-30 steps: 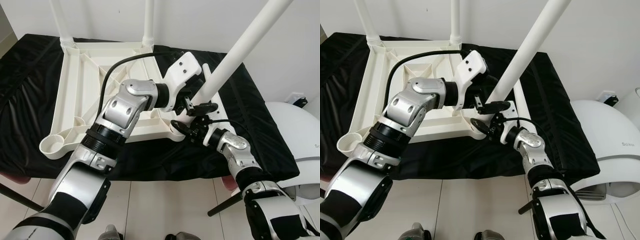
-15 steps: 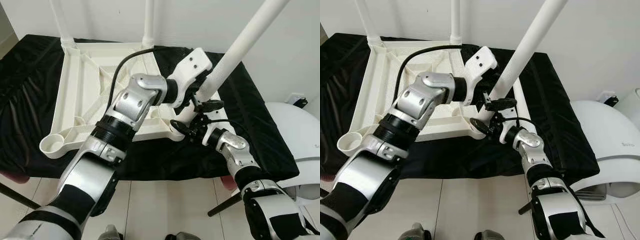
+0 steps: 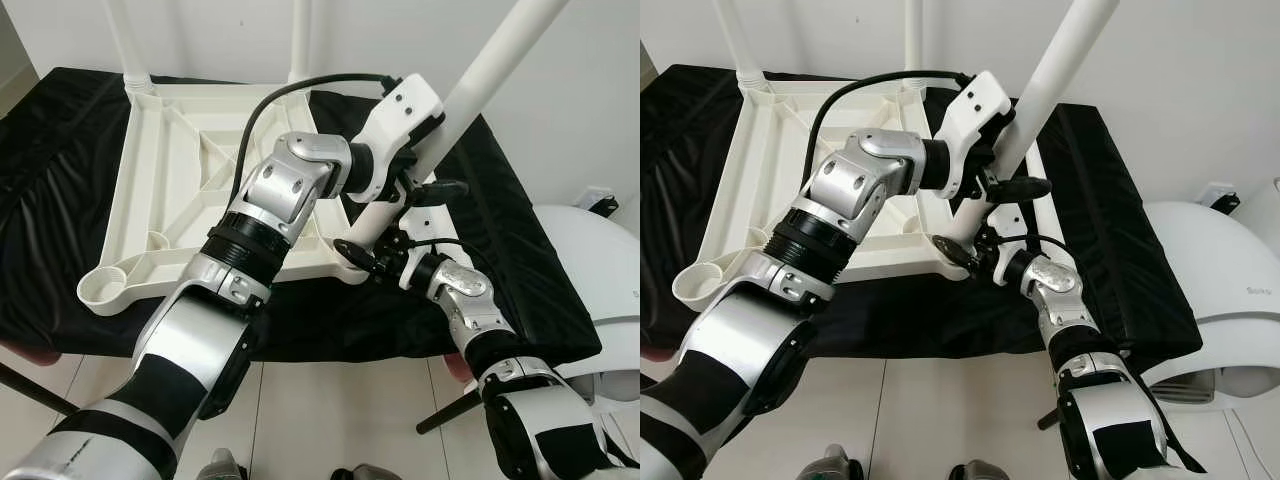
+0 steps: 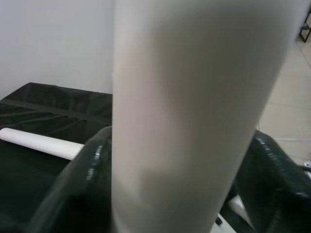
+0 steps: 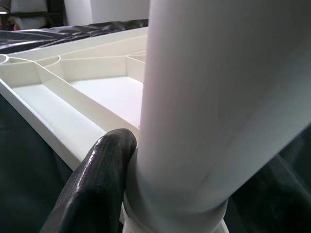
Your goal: Building children table
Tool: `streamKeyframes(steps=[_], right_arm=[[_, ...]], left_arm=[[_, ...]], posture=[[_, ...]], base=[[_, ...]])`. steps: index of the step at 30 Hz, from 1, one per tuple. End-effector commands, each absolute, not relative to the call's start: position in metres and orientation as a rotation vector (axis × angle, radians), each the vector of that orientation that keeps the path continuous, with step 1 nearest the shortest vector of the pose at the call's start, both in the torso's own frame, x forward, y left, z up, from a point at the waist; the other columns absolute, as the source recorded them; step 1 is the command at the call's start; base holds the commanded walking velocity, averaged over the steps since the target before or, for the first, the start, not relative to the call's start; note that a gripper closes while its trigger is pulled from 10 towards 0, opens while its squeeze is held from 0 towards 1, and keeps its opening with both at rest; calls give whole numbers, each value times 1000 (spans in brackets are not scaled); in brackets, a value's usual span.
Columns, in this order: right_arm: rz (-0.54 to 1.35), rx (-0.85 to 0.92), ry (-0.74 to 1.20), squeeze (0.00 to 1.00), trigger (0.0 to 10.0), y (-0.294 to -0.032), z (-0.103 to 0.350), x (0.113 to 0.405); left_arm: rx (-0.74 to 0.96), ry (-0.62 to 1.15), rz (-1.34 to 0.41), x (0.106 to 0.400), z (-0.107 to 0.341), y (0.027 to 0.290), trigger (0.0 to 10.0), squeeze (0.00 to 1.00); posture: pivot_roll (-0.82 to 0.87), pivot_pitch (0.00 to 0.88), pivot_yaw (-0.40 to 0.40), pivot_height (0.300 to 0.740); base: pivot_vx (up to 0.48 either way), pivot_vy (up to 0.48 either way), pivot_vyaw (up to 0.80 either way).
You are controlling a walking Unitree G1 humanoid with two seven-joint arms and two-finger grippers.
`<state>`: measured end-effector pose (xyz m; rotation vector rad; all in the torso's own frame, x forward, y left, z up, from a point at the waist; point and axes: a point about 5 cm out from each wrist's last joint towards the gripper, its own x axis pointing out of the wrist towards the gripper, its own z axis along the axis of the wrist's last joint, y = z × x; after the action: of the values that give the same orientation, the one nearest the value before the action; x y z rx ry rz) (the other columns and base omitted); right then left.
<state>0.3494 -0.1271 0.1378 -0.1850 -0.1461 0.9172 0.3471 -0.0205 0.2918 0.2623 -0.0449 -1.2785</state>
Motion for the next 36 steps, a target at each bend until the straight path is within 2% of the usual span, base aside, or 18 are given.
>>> streamKeyframes(steps=[1, 13, 14, 16, 17, 18, 32, 33, 36], right_arm=[[942, -196, -90, 0, 10000, -124, 127, 347], [903, -186, -105, 0, 10000, -130, 133, 351], [898, -177, -103, 0, 10000, -131, 133, 352], [896, -171, -101, 0, 10000, -131, 134, 353], [895, -158, -96, 894, 10000, -132, 134, 354], [898, -143, -92, 1000, 10000, -133, 135, 354], [869, -35, -184, 1000, 10000, -137, 154, 360], [868, -16, -201, 0, 10000, -137, 158, 361], [882, 18, -214, 0, 10000, -137, 162, 362]], left_arm=[[240, -75, -1059, 357, 297, -19, 0, 0], [233, -78, -1037, 363, 300, -11, 0, 0], [245, -80, -1036, 364, 300, -10, 6549, 0], [254, -81, -1037, 364, 300, -10, 6549, 0], [256, -84, -1037, 364, 301, -9, 10000, 0], [259, -87, -1037, 364, 301, -8, 10000, 0], [249, -103, -993, 369, 305, 2, 10000, 0], [248, -103, -988, 370, 305, 3, 10000, 0], [247, -103, -983, 370, 306, 5, 10000, 0]], posture=[[41, 0, -63, 740], [47, 0, -66, 740], [47, 0, -67, 740], [47, 0, -67, 740], [48, 0, -68, 740], [48, 0, -68, 740], [49, 4, -70, 740], [49, 4, -70, 740], [48, 5, -70, 740]], base=[[0, 0, 0], [0, 0, 0], [0, 0, 0], [0, 0, 0], [0, 0, 0], [0, 0, 0], [0, 0, 0], [0, 0, 0], [0, 0, 0]])
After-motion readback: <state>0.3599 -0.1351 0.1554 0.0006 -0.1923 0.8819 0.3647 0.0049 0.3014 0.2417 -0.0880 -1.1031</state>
